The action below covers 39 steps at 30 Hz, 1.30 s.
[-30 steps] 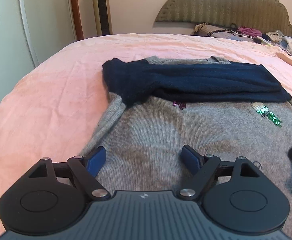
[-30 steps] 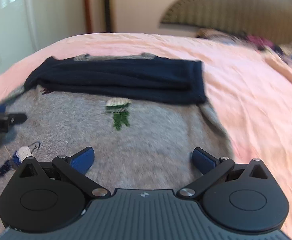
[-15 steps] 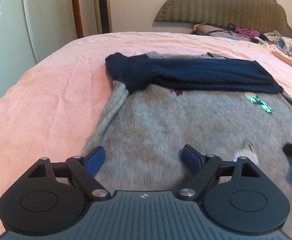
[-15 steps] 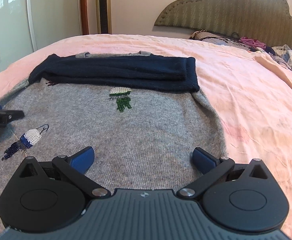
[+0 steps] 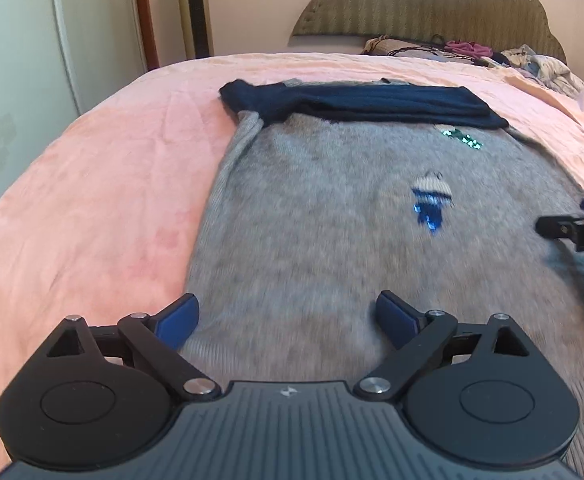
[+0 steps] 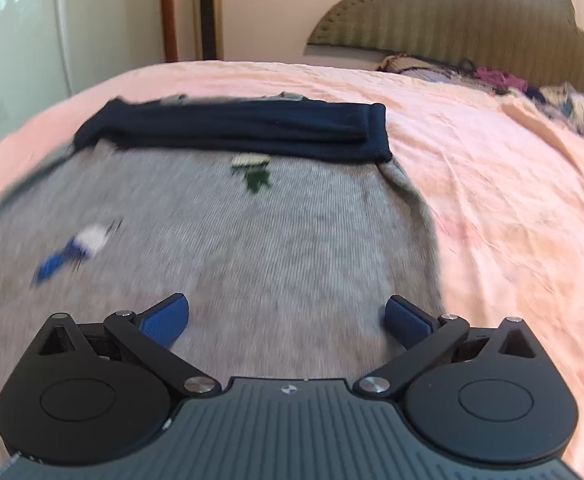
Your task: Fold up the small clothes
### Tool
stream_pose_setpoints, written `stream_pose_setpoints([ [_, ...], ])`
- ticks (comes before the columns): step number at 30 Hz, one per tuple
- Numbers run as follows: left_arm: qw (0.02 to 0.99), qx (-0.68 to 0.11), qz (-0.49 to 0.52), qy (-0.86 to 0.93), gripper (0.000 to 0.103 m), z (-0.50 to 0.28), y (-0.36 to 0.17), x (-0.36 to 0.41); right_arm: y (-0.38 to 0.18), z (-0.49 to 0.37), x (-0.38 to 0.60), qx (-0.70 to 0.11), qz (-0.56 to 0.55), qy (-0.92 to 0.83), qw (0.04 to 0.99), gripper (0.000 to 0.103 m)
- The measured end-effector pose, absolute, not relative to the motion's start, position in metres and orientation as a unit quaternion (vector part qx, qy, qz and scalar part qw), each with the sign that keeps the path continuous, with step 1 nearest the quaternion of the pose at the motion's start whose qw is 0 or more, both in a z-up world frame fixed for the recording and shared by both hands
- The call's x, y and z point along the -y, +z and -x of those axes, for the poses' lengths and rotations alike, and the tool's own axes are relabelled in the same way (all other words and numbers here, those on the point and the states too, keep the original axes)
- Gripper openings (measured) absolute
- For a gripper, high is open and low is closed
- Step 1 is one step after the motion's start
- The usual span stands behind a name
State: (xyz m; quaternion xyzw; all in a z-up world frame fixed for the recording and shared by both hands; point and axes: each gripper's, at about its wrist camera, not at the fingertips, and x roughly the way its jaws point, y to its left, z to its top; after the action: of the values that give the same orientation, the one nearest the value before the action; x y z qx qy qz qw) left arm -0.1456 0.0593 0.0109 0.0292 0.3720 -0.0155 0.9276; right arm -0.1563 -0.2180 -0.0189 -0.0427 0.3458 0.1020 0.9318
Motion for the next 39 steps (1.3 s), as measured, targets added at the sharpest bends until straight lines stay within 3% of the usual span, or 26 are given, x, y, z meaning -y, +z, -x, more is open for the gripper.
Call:
stream_pose_setpoints([
  [8,0.925,-0.377,0.025,-0.040,0.097,0.204,0.022,-0.105,-0.009,0.244,0.255,-0.377,0.050,0.186,0.906,0.103],
  [16,0.881,-0.398,0.226,-0.116,0.096,0.226,0.020,-0.170,0.009,0.263,0.382,-0.435,-0.244,0.189,0.846,0.103],
  [21,0.811,-0.417,0.353,-0.209,0.095,0.216,0.002,-0.173,-0.002,0.268,0.383,-0.467,-0.286,0.227,0.805,0.102],
  [23,0.812,-0.416,0.353,-0.204,0.088,0.216,0.000,-0.172,-0.004,0.267,0.372,-0.486,-0.281,0.261,0.785,0.097],
  [25,0.805,-0.429,0.363,-0.190,0.052,0.212,-0.002,-0.175,-0.005,0.268,0.367,-0.486,-0.279,0.266,0.785,0.096],
  [26,0.801,-0.437,0.366,-0.182,0.046,0.211,-0.005,-0.179,-0.005,0.267,0.369,-0.485,-0.287,0.266,0.782,0.093],
  [27,0.797,-0.442,0.370,-0.179,0.039,0.210,-0.007,-0.182,-0.007,0.266,0.372,-0.484,-0.298,0.263,0.779,0.082],
  [28,0.794,-0.444,0.375,-0.181,0.039,0.209,-0.009,-0.186,-0.009,0.266,0.377,-0.486,-0.308,0.257,0.777,0.068],
  [30,0.790,-0.448,0.376,-0.185,0.039,0.209,-0.009,-0.186,-0.015,0.264,0.387,-0.488,-0.328,0.246,0.770,0.055],
  [34,0.794,-0.455,0.353,-0.196,0.039,0.210,-0.006,-0.179,-0.020,0.267,0.393,-0.487,-0.342,0.245,0.765,0.044],
  [35,0.797,-0.456,0.344,-0.195,0.039,0.210,-0.005,-0.177,-0.021,0.267,0.391,-0.491,-0.338,0.245,0.765,0.035],
  [36,0.800,-0.458,0.335,-0.193,0.031,0.210,-0.003,-0.175,-0.024,0.267,0.389,-0.499,-0.334,0.248,0.760,0.012],
  [37,0.801,-0.465,0.325,-0.193,0.011,0.210,-0.002,-0.172,-0.027,0.267,0.387,-0.504,-0.324,0.251,0.760,0.012],
  [39,0.798,-0.478,0.310,-0.195,0.008,0.209,-0.004,-0.168,-0.024,0.269,0.383,-0.497,-0.315,0.258,0.766,0.012],
])
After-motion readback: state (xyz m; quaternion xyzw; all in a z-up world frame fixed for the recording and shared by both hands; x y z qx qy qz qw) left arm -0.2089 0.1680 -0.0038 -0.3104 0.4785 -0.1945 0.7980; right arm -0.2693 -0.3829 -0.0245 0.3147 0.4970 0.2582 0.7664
